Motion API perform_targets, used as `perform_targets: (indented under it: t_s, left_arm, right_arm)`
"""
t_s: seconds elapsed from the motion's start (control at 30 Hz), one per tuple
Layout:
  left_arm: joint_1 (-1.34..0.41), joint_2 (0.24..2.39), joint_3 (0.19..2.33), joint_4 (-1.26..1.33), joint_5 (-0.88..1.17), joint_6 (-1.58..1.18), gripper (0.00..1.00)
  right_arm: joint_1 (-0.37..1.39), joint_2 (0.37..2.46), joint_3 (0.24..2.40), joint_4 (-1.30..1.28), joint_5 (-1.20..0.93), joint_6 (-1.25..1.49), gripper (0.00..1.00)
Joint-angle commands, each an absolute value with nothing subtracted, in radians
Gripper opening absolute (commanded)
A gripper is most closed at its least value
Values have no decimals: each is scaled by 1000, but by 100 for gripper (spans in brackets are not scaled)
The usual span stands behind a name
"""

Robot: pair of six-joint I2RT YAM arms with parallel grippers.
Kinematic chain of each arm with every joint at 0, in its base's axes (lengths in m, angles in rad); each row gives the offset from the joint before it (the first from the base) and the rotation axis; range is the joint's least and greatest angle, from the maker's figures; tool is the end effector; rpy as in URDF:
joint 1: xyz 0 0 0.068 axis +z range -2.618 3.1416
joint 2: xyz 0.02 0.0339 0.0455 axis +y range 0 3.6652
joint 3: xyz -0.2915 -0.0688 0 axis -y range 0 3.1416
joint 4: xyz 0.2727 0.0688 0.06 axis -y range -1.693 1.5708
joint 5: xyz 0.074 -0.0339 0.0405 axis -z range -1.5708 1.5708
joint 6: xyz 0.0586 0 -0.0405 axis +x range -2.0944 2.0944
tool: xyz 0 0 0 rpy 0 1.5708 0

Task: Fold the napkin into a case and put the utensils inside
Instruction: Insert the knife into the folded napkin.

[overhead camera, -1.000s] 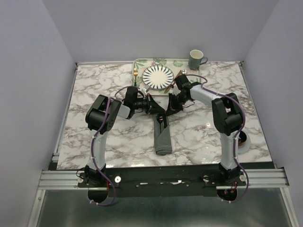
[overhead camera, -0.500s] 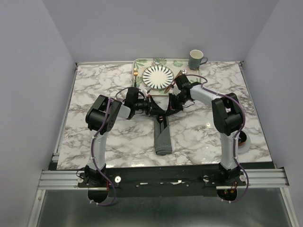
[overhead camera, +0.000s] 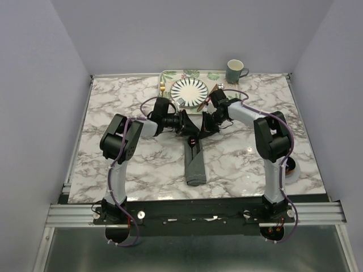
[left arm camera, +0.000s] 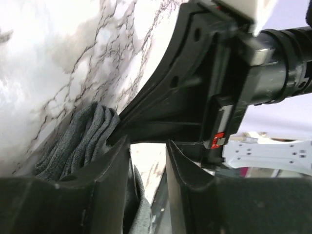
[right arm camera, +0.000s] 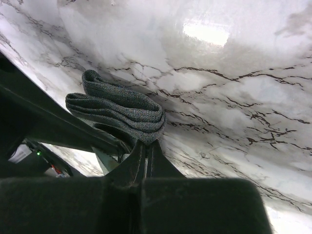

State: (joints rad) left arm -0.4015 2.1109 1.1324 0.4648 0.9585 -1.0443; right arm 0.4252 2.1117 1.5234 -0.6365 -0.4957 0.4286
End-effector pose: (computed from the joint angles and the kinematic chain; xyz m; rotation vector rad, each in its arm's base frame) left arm 0.4099 -0.2261 0.1178 -0.0644 2.4055 -1.7869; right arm 0.4192 0.2204 0.1439 -0.1235 2.9052 0.8793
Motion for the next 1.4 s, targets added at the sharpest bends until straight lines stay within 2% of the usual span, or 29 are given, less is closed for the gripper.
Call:
perform_targets:
  t_s: [0.0,0.33,0.57,0.77,0.87,1.07,1.17,1.37]
  left_arm:
    - [-411,2034,1215,263,905,-856,44]
    - [-439,2013,1328,-26,841,-614,43]
    - [-446,2011,1325,-103,831,-566,24]
    - [-462,1991,1327,-142,805,-494,23]
    - [-475,1977,1345,-198,763,-442,27]
    - [-508,1939,1374,-287,675,-321,47]
    - [-520,1927,1387,-333,615,-292,51]
    - [-522,1891,1373,-336,584,-273,50]
  right_arm:
    - [422,2128,1511,-621,-509,433,1]
    - [422,2132,1516,-624,-503,433,1]
    - [422,2132,1519,-624,-505,433,1]
    - [420,2135,1520,-627,-503,433,1]
    - [420,2135,1523,-627,-505,433,1]
    - [420,2140,1532,-630,-502,434,1]
    - [420,2138,1534,-632,-500,434,1]
    - [420,2137,1534,-634,-497,431,1]
